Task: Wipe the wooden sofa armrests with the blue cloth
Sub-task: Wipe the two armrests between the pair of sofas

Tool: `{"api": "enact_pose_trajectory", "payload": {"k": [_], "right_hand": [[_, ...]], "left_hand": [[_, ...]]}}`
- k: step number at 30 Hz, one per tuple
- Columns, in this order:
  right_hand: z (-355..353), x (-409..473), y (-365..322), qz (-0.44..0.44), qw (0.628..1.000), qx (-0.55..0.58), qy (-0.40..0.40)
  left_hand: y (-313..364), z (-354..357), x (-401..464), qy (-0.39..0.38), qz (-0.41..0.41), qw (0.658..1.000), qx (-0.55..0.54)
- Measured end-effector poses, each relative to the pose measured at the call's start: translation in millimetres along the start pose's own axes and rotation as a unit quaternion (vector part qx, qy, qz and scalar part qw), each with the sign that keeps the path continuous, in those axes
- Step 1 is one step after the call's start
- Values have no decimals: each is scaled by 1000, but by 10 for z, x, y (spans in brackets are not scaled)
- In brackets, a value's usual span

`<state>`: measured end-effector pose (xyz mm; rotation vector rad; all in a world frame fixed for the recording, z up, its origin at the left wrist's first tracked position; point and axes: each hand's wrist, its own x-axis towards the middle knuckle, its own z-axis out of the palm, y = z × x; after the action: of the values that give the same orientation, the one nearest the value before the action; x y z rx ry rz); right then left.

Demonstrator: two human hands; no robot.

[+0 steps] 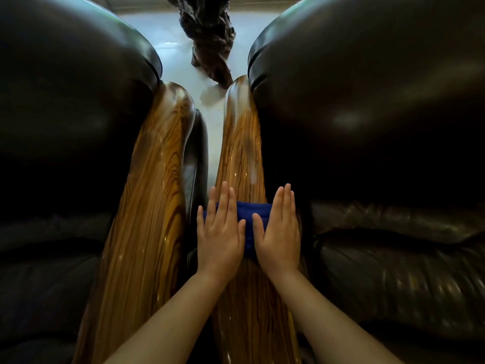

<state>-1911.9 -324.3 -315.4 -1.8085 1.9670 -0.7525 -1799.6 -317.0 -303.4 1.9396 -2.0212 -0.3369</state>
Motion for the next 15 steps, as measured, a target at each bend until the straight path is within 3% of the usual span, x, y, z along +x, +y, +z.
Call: {"api": "enact_pose_trajectory", "payload": {"k": [15], "right_hand": [[191,1324,-210,-15,1000,-20,14]], "left_hand": [[-109,-76,1370,-20,-17,997,-72]]}}
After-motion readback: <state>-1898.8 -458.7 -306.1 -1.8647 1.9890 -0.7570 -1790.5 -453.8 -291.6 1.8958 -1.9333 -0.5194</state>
